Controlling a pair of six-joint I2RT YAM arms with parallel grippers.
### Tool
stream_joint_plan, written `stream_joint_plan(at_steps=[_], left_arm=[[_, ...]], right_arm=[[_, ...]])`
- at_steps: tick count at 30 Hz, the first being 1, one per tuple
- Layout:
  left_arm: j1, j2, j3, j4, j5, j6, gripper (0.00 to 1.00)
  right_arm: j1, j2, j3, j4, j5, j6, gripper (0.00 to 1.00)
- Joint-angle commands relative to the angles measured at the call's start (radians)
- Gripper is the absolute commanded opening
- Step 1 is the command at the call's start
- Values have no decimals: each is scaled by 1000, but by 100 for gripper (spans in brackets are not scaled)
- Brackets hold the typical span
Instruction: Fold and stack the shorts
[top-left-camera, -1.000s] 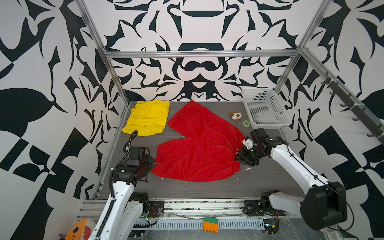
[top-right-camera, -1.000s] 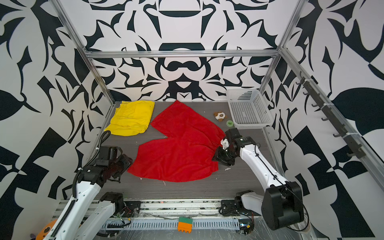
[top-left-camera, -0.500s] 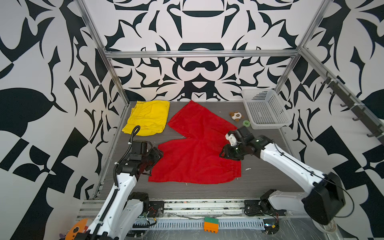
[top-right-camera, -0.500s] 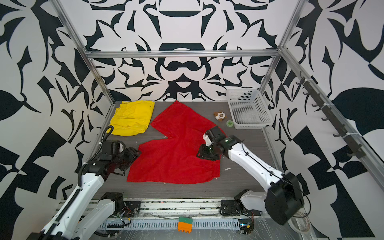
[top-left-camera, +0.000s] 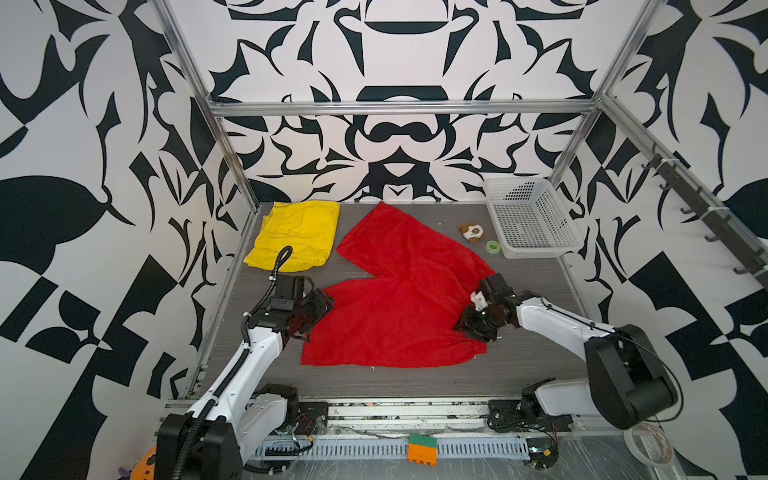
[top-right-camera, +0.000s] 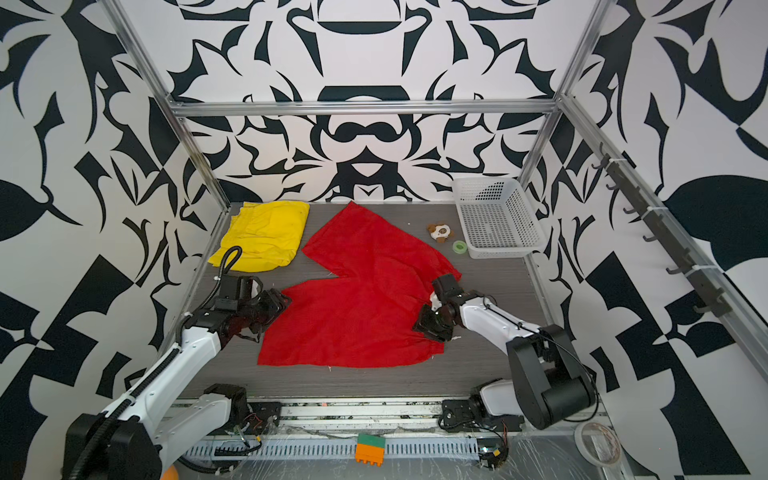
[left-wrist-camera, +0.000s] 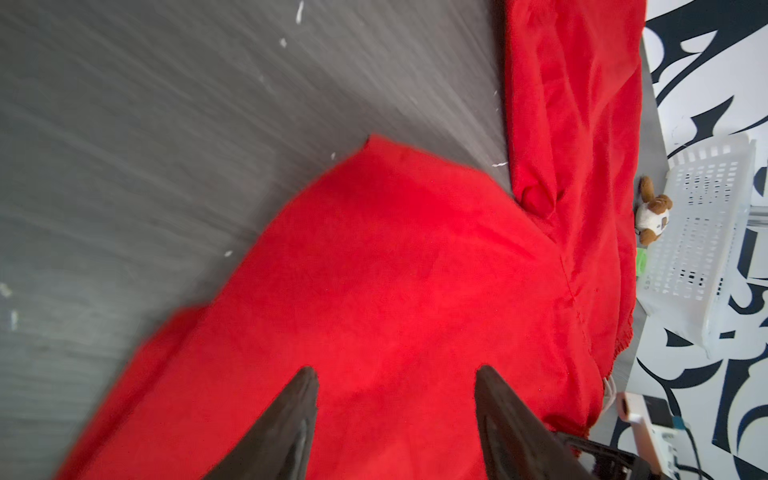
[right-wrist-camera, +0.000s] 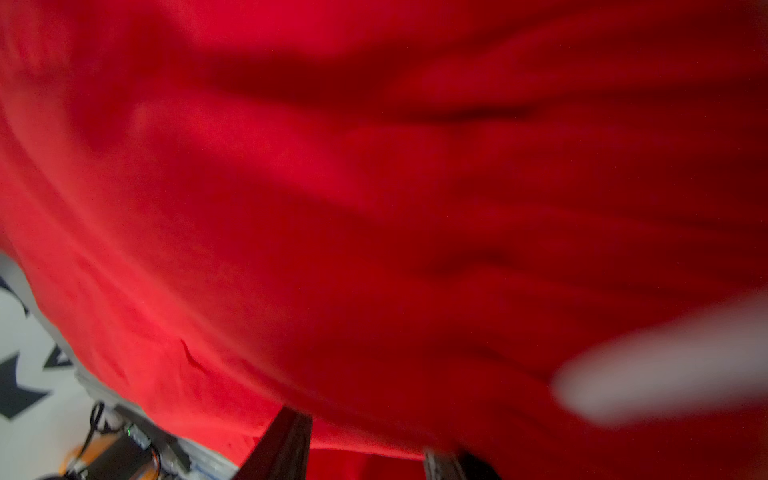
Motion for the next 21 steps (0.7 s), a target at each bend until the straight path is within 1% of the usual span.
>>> stream_joint_plan(at_steps=[1, 3, 5, 7, 9, 11, 12, 15, 17, 19, 21], left_arm=[[12, 41, 44, 38, -5, 38, 65], [16, 78, 69, 44, -2, 64, 65], [17, 116, 95, 50, 6, 87, 65], [18, 162, 120, 54, 21, 107, 65], [18, 215, 147, 57, 61, 117, 63], [18, 258, 163, 63, 81, 116, 63], [18, 306, 170, 72, 85, 118, 63], [18, 375, 174, 101, 84, 127, 62], [18, 418, 184, 107, 90, 139, 62], [18, 453, 190, 123, 114, 138, 62], [18, 486, 196, 141, 151, 133, 59]], right_arm=[[-78, -83, 14, -161, 75, -93, 47], [-83, -132, 60, -221, 118, -115, 47], [-67, -175, 94, -214, 100, -114, 47], [-15, -201, 124, -187, 109, -95, 47], [73, -195, 154, -141, 132, -80, 46], [154, -159, 173, -77, 150, -63, 46], [192, -131, 177, -31, 148, -57, 46], [282, -25, 200, 81, 126, -54, 46], [316, 48, 216, 128, 111, -56, 46], [321, 110, 215, 170, 90, -40, 47], [320, 159, 207, 194, 96, -18, 47]])
